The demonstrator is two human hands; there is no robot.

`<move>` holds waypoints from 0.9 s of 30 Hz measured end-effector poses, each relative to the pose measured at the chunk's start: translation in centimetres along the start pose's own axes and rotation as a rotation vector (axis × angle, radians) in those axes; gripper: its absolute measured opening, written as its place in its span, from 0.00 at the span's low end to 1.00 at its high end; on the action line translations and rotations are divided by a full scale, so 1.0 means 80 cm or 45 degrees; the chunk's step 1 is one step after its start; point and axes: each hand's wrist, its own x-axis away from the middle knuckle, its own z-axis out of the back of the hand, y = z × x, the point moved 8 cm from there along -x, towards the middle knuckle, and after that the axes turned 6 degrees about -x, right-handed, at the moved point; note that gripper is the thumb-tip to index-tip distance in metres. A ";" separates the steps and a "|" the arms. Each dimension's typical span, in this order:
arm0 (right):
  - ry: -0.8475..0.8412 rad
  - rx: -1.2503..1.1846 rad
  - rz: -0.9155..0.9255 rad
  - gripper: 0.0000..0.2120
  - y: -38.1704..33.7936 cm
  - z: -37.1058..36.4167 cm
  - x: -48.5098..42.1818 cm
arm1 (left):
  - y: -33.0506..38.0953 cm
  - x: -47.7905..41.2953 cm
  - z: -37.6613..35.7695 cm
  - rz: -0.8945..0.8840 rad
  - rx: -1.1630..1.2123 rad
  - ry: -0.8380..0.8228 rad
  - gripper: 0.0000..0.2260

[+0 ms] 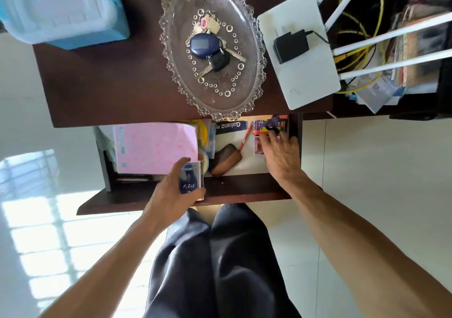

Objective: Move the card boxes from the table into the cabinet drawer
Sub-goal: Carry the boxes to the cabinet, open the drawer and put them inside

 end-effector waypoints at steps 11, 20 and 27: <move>-0.005 -0.260 -0.191 0.29 0.024 -0.015 0.010 | 0.016 -0.002 0.003 0.007 0.035 0.018 0.35; -0.054 -0.198 0.015 0.23 -0.012 -0.010 0.024 | 0.035 0.008 0.003 0.043 -0.047 -0.049 0.43; -0.099 -0.665 -0.166 0.23 -0.004 -0.012 0.025 | 0.035 0.000 0.010 0.101 -0.232 -0.049 0.28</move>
